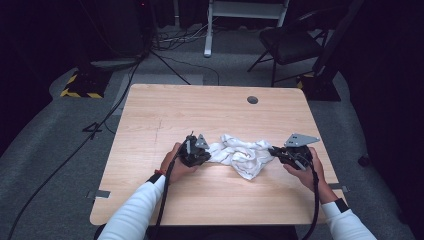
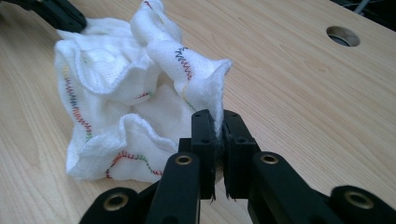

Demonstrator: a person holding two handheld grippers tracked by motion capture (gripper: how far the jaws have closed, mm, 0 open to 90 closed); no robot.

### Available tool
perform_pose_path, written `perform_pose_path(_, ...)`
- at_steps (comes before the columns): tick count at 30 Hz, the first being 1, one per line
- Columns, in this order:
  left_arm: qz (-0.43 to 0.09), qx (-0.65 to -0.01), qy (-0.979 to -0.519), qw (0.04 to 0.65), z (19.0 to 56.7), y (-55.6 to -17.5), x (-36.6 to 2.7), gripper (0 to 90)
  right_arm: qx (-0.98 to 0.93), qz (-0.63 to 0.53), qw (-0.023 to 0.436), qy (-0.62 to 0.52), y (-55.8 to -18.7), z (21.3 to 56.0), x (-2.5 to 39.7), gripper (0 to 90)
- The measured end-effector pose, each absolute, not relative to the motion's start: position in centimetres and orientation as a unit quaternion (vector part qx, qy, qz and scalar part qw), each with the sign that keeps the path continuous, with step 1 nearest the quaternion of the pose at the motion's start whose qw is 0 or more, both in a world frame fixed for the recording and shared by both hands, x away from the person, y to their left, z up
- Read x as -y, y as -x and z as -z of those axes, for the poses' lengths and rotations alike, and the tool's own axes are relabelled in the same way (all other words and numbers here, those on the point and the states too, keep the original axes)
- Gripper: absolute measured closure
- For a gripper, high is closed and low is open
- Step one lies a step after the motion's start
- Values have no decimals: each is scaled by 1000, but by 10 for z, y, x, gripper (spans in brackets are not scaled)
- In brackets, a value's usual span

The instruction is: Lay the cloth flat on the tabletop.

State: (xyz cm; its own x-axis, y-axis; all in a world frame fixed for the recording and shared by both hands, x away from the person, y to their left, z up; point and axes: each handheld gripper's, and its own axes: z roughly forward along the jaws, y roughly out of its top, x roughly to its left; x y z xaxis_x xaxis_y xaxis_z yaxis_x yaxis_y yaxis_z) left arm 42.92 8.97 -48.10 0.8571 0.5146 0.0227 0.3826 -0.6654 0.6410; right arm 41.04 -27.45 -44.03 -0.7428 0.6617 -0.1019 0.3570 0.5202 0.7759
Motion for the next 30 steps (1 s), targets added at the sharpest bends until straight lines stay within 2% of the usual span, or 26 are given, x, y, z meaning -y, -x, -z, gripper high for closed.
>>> perform_pose_path(3,-106,-253,-907,320,481,-426,-97,872,-846,-385,196,-312,-412,442,280,851)
perform_pose_path(11,-103,-269,-892,348,477,-423,-113,855,-845,-377,189,-329,-415,449,289,844)
perform_pose_path(15,-115,-270,-888,354,476,-428,-100,736,-848,-368,199,-326,-416,450,286,828)
perform_pose_path(17,-122,-276,-889,345,477,-431,-94,623,-847,-366,202,-328,-417,450,286,817)
perform_pose_path(20,-120,-286,-896,319,483,-433,-88,525,-844,-363,206,-335,-419,451,289,764)
perform_pose_path(23,-117,-294,-896,311,486,-435,-92,486,-842,-360,208,-344,-421,451,294,716)
perform_pose_path(25,-110,-305,-891,319,487,-437,-97,486,-836,-364,206,-355,-422,451,299,674)
perform_pose_path(30,-96,-292,-893,328,489,-436,-99,670,-830,-383,205,-351,-423,450,301,591)
